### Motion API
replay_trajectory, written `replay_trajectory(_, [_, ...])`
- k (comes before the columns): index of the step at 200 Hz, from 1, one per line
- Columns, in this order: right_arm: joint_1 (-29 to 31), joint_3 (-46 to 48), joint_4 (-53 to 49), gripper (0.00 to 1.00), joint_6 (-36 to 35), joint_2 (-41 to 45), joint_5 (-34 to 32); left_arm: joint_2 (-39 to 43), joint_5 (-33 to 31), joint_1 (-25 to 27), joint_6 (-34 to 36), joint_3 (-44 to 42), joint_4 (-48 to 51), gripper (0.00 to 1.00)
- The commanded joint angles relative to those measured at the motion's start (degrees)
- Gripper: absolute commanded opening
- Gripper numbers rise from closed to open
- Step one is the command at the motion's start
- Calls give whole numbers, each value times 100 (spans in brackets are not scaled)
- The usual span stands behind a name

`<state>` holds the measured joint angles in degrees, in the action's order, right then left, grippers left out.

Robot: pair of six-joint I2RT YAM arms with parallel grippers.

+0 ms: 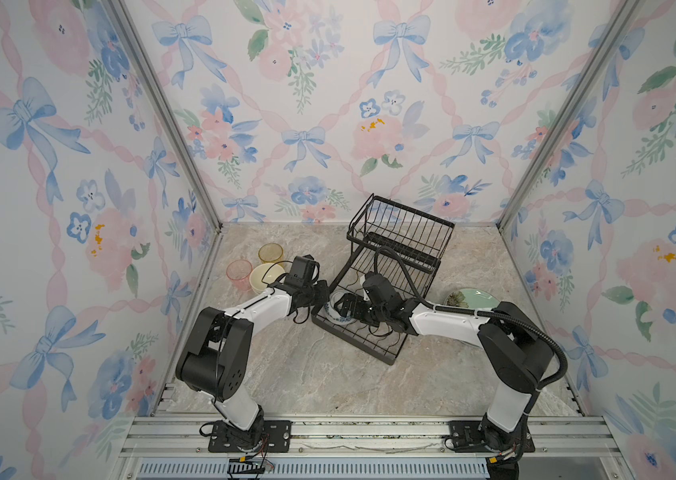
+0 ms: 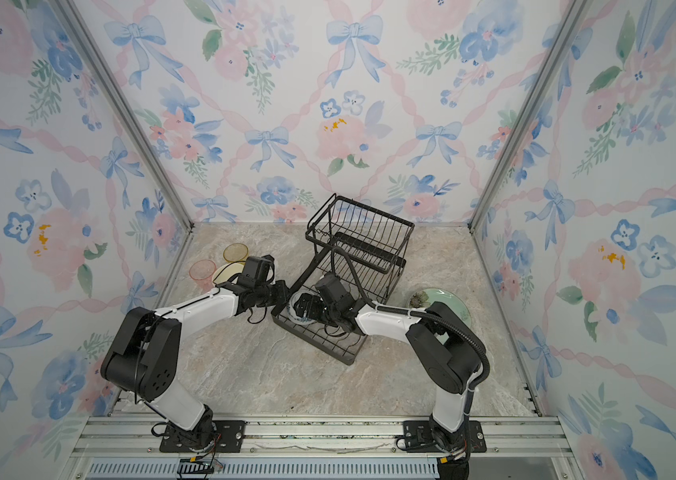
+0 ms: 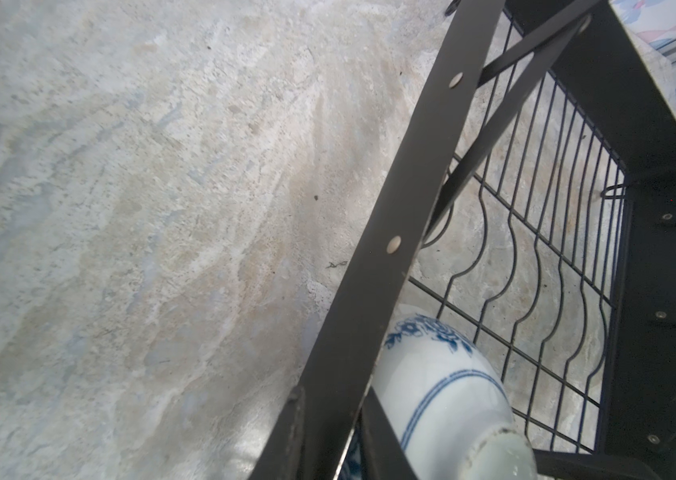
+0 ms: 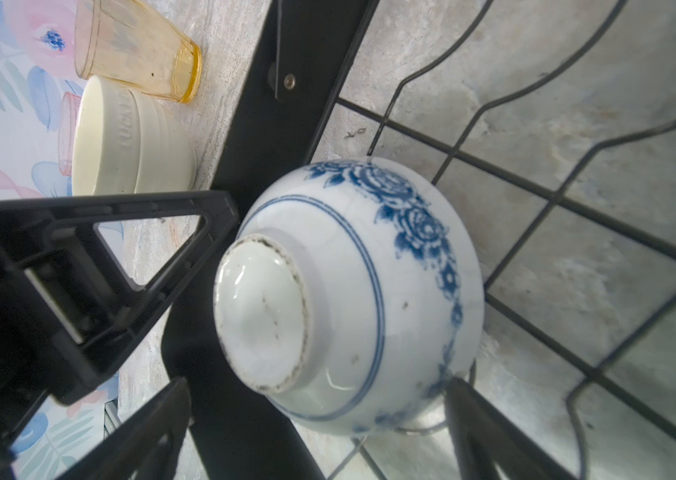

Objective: Unload the mixed dishes from the dish rack

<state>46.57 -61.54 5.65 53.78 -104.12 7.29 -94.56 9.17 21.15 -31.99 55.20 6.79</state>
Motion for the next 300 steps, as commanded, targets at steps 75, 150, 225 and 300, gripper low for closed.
replay_trajectory(75, [-13, 297, 11, 97, 321, 6, -312, -228, 358, 129, -148, -80, 561, 23])
replay_trajectory(150, [32, -170, -768, 97, 405, -337, -622, -220, 394, 140, -159, -97, 559, 22])
replay_trajectory(225, [105, -618, -964, 97, 607, -682, -429, -228, 419, 151, -168, -97, 560, 22])
replay_trajectory(300, [245, -151, 1078, 97, 769, -1090, -237, -286, 410, 149, -150, -106, 560, 22])
